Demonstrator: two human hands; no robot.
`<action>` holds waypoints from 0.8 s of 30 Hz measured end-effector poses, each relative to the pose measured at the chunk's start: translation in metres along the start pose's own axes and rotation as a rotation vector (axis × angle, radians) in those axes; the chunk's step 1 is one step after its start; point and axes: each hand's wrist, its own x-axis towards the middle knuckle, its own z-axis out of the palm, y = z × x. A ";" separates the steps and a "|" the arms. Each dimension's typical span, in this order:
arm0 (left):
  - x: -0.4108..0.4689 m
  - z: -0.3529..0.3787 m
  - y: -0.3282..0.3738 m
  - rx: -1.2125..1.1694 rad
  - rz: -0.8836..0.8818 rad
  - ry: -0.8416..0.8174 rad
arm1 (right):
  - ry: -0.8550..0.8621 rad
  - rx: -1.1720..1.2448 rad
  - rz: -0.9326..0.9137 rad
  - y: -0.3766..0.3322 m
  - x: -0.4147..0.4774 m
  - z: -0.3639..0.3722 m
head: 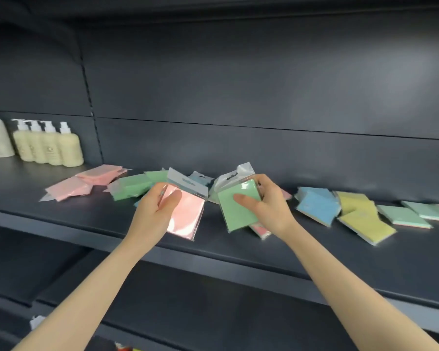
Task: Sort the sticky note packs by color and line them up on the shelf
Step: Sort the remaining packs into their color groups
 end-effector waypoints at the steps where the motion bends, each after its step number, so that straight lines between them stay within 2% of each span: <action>1: 0.002 -0.012 -0.006 -0.001 -0.009 0.007 | -0.009 0.007 0.007 0.000 0.004 0.014; 12: 0.071 -0.108 -0.059 -0.057 -0.158 0.140 | -0.109 -0.034 -0.046 -0.016 0.093 0.130; 24: 0.174 -0.148 -0.119 -0.029 -0.111 0.261 | -0.204 -0.168 -0.047 0.003 0.210 0.210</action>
